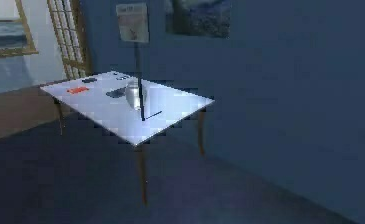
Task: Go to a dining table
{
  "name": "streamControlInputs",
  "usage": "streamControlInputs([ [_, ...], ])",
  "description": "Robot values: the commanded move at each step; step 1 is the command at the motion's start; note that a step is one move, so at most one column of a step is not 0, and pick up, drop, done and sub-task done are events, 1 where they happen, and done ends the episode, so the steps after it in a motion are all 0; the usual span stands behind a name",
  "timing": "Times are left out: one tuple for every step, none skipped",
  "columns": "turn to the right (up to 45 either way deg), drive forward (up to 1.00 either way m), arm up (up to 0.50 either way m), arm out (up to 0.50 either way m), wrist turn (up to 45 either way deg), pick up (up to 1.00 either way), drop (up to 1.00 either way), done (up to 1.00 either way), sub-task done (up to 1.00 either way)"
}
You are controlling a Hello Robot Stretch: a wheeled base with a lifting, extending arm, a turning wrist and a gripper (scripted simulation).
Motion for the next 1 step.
streamControlInputs([
  [39.0,0.00,0.00,0.00,0.0,0.00,0.00,0.00,0.00],
])
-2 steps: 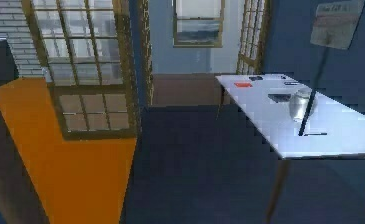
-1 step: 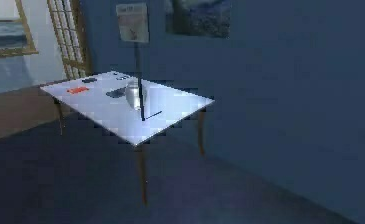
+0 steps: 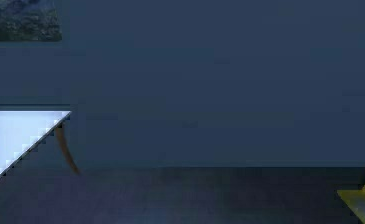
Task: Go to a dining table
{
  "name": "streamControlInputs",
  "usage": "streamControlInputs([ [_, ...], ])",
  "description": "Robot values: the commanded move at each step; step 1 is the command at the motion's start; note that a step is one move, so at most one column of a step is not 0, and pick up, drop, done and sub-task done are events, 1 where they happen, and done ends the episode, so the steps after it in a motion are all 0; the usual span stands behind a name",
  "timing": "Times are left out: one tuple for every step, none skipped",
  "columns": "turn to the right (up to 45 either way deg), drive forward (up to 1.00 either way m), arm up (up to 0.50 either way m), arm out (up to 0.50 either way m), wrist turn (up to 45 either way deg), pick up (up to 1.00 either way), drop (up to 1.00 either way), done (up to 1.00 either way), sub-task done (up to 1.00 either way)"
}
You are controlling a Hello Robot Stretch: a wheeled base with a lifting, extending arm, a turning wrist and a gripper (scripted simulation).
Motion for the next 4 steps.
streamControlInputs([
  [0.0,0.20,0.00,0.00,0.0,0.00,0.00,0.00,0.00],
  [-45.0,0.00,0.00,0.00,0.0,0.00,0.00,0.00,0.00],
  [-9.0,0.00,0.00,0.00,0.0,0.00,0.00,0.00,0.00],
  [0.0,0.20,0.00,0.00,0.0,0.00,0.00,0.00,0.00],
])
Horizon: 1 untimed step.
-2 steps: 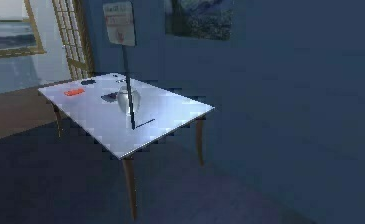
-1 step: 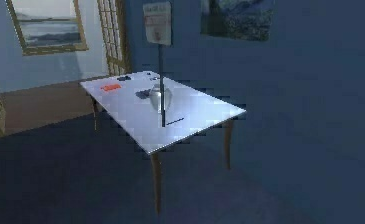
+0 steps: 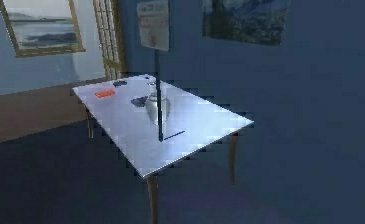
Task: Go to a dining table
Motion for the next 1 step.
streamControlInputs([
  [-9.0,0.00,0.00,0.00,0.0,0.00,0.00,0.00,0.00],
])
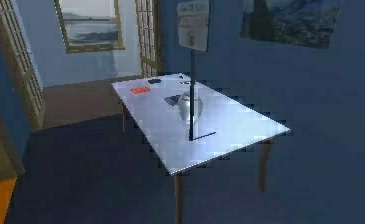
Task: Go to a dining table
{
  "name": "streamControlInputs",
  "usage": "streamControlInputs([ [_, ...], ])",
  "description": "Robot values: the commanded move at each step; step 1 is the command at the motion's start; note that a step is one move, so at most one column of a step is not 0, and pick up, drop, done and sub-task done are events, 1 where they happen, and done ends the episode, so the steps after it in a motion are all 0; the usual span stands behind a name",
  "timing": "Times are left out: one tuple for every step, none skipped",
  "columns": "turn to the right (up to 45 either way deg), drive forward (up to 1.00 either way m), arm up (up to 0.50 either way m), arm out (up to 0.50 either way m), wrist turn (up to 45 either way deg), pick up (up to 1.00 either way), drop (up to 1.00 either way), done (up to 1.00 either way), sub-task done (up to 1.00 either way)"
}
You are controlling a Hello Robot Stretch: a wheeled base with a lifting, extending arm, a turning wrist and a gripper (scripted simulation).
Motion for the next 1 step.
streamControlInputs([
  [0.0,0.00,0.00,0.00,0.0,0.00,0.00,1.00,0.00],
])
